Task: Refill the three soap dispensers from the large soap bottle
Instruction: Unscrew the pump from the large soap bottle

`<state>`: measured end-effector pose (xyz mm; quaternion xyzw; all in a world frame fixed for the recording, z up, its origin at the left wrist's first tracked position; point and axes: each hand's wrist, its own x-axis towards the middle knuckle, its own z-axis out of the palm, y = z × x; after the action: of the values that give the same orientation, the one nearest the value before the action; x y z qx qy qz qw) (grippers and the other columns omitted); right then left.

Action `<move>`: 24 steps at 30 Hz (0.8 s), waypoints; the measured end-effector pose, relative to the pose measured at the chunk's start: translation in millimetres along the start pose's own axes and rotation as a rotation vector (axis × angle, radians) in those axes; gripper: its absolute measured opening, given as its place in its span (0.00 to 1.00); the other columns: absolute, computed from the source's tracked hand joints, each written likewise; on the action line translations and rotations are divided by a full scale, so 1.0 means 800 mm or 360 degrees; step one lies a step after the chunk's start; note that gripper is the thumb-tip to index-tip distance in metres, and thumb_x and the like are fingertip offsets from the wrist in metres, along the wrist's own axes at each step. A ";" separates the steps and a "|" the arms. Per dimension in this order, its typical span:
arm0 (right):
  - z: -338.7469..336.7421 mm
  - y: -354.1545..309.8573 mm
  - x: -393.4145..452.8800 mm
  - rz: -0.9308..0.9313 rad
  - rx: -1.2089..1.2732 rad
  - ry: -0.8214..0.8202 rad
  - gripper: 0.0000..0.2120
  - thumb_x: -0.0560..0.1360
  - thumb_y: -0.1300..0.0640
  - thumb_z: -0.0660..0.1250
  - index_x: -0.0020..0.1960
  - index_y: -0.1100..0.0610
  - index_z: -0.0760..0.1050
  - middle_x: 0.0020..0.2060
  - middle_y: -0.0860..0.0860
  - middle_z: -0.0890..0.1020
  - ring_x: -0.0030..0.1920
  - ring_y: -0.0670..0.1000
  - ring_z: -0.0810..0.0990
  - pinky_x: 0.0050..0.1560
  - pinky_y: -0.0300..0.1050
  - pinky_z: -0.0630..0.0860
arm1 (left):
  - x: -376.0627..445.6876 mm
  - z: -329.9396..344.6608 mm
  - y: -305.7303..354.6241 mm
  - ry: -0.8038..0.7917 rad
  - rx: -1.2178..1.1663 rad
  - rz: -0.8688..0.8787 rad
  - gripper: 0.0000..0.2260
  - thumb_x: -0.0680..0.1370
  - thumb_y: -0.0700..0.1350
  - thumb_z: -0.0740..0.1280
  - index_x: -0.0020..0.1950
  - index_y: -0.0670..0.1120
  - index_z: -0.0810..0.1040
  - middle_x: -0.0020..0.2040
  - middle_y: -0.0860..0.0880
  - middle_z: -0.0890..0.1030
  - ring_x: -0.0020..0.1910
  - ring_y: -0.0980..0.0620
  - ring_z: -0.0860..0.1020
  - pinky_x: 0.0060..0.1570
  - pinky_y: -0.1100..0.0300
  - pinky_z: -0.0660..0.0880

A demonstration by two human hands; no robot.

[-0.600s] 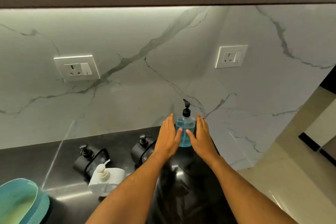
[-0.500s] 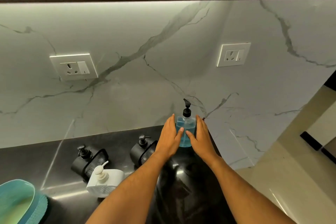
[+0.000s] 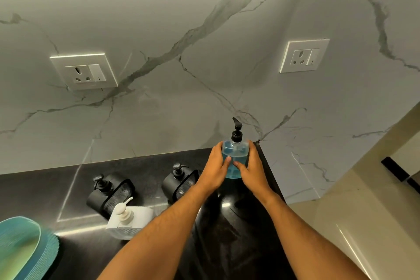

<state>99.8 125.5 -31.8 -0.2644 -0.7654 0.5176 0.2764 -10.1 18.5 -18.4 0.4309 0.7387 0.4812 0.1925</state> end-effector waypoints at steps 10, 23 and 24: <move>0.005 -0.020 -0.063 -0.0010 0.0039 -0.0053 0.35 0.78 0.62 0.72 0.76 0.38 0.63 0.70 0.38 0.73 0.72 0.40 0.71 0.64 0.29 0.72 | -0.062 -0.010 -0.010 -0.0001 0.0033 0.0044 0.22 0.84 0.44 0.64 0.77 0.52 0.63 0.71 0.54 0.71 0.72 0.56 0.70 0.75 0.51 0.70; 0.043 -0.069 -0.182 0.0025 0.0077 -0.0212 0.34 0.77 0.61 0.73 0.76 0.38 0.65 0.70 0.38 0.74 0.72 0.43 0.73 0.69 0.43 0.74 | -0.177 -0.061 -0.021 -0.0163 -0.0188 0.0143 0.36 0.73 0.62 0.74 0.74 0.47 0.64 0.68 0.51 0.72 0.69 0.55 0.74 0.69 0.62 0.72; 0.046 -0.070 -0.188 0.0045 0.0063 -0.0212 0.34 0.77 0.61 0.74 0.76 0.39 0.64 0.70 0.39 0.74 0.72 0.44 0.73 0.70 0.46 0.74 | -0.181 -0.061 -0.021 -0.0189 -0.0214 0.0128 0.37 0.73 0.63 0.74 0.74 0.48 0.64 0.68 0.52 0.73 0.69 0.57 0.74 0.68 0.64 0.73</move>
<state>174.0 -20.5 -13.1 -0.2346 -0.7680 0.5528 0.2227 28.4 -130.0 -29.3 0.4741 0.6742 0.5106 0.2449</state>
